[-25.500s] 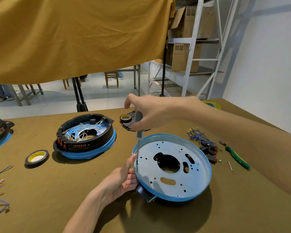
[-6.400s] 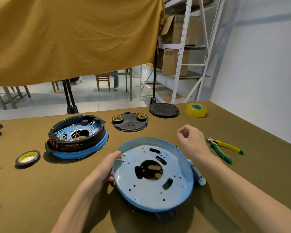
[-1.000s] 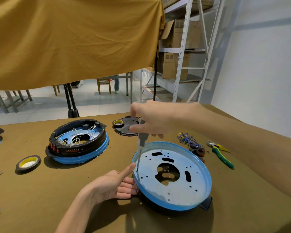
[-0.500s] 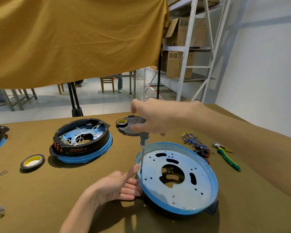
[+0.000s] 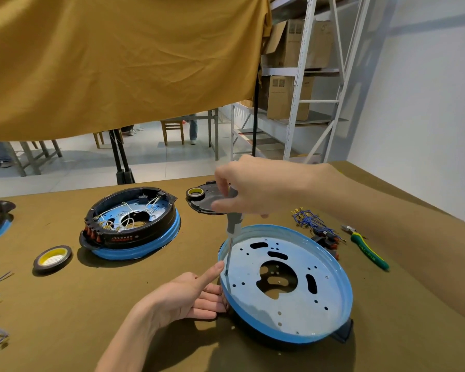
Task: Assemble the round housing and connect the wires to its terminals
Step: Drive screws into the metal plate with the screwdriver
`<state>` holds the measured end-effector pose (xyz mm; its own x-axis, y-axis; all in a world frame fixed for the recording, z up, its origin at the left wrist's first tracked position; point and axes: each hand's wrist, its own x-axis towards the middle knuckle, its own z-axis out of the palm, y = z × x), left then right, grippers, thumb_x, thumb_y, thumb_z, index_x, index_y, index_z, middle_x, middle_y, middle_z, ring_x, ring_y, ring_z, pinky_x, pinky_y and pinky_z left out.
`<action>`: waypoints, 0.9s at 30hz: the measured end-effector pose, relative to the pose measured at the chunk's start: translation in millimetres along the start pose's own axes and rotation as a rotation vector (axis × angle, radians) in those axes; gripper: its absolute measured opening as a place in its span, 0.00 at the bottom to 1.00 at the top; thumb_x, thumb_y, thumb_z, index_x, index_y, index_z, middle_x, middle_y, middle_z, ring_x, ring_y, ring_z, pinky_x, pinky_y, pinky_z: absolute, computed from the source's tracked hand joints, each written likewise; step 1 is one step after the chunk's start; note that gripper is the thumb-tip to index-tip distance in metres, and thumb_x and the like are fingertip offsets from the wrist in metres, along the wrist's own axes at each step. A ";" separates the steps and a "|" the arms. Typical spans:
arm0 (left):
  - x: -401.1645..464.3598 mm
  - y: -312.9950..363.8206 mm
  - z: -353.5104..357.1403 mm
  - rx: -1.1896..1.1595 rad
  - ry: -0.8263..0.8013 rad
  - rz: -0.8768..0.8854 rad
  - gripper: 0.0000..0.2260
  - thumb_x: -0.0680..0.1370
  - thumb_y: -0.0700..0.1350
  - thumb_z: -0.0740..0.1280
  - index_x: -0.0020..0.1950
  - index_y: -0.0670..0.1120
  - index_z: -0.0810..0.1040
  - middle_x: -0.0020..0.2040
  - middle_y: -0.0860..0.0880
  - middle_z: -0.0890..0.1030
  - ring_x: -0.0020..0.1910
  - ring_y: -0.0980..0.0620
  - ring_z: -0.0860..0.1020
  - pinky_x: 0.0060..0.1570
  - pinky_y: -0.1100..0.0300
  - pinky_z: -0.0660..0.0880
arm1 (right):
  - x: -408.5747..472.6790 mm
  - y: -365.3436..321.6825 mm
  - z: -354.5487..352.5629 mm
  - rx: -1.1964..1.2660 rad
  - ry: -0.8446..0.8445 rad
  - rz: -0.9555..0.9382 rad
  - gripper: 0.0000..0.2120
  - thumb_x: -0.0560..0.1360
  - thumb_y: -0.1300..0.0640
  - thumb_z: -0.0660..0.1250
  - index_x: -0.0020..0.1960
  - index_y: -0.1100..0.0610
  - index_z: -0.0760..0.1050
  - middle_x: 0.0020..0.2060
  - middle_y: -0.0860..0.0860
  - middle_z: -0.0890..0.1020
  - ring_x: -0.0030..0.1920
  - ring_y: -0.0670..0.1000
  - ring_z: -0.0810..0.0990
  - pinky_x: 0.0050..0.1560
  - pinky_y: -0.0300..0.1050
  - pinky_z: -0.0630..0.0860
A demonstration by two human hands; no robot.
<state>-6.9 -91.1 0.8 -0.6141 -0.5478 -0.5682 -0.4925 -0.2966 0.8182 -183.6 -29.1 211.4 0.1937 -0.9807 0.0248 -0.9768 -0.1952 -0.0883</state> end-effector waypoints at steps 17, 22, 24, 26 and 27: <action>-2.5 1.2 2.7 0.005 0.017 0.013 0.46 0.58 0.75 0.71 0.60 0.39 0.81 0.51 0.43 0.88 0.51 0.48 0.87 0.51 0.55 0.83 | -4.6 0.5 -1.6 0.025 -0.029 0.040 0.16 0.83 0.43 0.63 0.60 0.54 0.66 0.36 0.51 0.83 0.25 0.47 0.82 0.25 0.38 0.77; -3.4 1.0 2.3 0.005 0.012 0.011 0.47 0.58 0.75 0.71 0.61 0.39 0.81 0.52 0.43 0.88 0.52 0.48 0.87 0.51 0.55 0.83 | -4.7 3.2 -9.8 0.166 -0.181 0.064 0.19 0.79 0.53 0.71 0.64 0.52 0.65 0.37 0.51 0.84 0.32 0.49 0.84 0.28 0.39 0.79; -3.5 1.0 2.0 0.009 0.008 0.014 0.47 0.58 0.75 0.70 0.61 0.39 0.81 0.52 0.43 0.88 0.52 0.48 0.87 0.52 0.55 0.83 | -2.7 -0.1 -5.4 0.090 -0.130 0.079 0.16 0.82 0.47 0.66 0.62 0.56 0.69 0.32 0.52 0.84 0.26 0.49 0.83 0.25 0.38 0.77; -3.3 0.9 1.9 0.008 0.010 0.011 0.47 0.57 0.75 0.70 0.61 0.40 0.81 0.52 0.43 0.88 0.52 0.48 0.87 0.52 0.55 0.83 | -1.5 -1.5 -4.2 0.078 -0.122 0.064 0.18 0.81 0.45 0.67 0.62 0.55 0.69 0.35 0.51 0.83 0.25 0.47 0.82 0.25 0.38 0.77; -3.0 0.9 2.1 0.008 0.013 0.011 0.47 0.57 0.76 0.70 0.61 0.40 0.81 0.52 0.43 0.88 0.52 0.48 0.87 0.52 0.55 0.83 | -1.9 -1.8 -6.1 0.107 -0.150 0.044 0.19 0.79 0.48 0.70 0.64 0.54 0.66 0.37 0.51 0.83 0.25 0.45 0.81 0.26 0.38 0.77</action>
<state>-6.7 -88.0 3.1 -0.6111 -0.5611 -0.5583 -0.4909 -0.2846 0.8234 -182.7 -26.8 217.7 0.1705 -0.9768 -0.1298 -0.9709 -0.1440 -0.1916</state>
